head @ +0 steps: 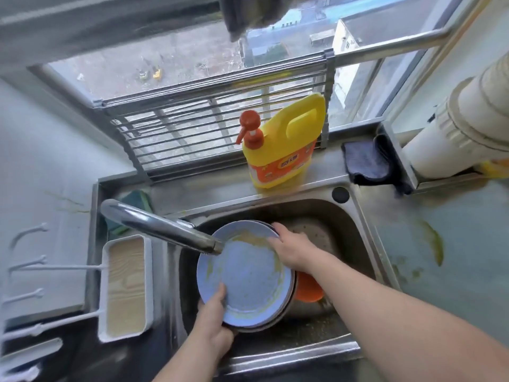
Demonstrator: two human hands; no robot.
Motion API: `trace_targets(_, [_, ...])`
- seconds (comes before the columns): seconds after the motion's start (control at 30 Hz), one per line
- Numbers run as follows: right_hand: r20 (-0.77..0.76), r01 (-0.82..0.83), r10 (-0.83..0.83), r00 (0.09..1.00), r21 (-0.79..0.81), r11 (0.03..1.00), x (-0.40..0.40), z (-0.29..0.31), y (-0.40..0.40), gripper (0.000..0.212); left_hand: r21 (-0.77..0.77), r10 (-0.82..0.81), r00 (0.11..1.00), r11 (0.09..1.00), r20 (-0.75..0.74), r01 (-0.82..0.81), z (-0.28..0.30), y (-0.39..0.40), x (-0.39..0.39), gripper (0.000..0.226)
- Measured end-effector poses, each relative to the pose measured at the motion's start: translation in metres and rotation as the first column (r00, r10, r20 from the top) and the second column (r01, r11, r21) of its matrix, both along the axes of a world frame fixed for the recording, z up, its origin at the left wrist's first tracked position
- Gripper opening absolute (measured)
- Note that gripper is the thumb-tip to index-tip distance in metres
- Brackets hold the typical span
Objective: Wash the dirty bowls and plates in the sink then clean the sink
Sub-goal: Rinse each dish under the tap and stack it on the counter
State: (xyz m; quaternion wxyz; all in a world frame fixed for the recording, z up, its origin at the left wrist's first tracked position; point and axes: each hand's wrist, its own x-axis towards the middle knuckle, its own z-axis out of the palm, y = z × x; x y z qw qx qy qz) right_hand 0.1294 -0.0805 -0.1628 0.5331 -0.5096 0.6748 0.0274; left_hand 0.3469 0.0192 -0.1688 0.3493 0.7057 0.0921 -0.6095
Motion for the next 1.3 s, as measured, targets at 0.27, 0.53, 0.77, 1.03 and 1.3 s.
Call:
trace_targets(0.27, [0.020,-0.121,0.121,0.992,-0.014,0.993,0.015,-0.027,-0.012,0.066,-0.003,0.013,0.995,1.000,-0.100,-0.014,-0.014,-0.001,0.010,0.037])
trace_targets(0.53, [0.096,0.139,-0.118,0.988,-0.259,0.956,-0.005,0.043,0.016,0.039,0.160,-0.142,0.961,0.981,0.237,0.106,0.000,-0.006,-0.007,0.053])
trace_targets(0.77, [-0.053,0.302,-0.448,0.893,-0.667,0.681,-0.134,0.088,-0.012,0.020,-0.040,-0.548,0.714,0.781,0.437,0.624,0.078,0.002,-0.108,0.065])
trace_targets(1.03, [-0.534,-0.133,-0.071,0.843,-0.333,0.933,-0.198,0.062,-0.068,0.021,-0.210,-0.590,0.564,0.560,0.579,0.802,0.099,-0.074,-0.182,0.033])
trace_targets(1.3, [0.006,0.303,-0.359,0.933,-0.549,0.779,-0.193,0.128,-0.025,0.024,-0.310,-0.651,0.429,0.297,0.626,0.903,0.140,-0.102,-0.219,0.035])
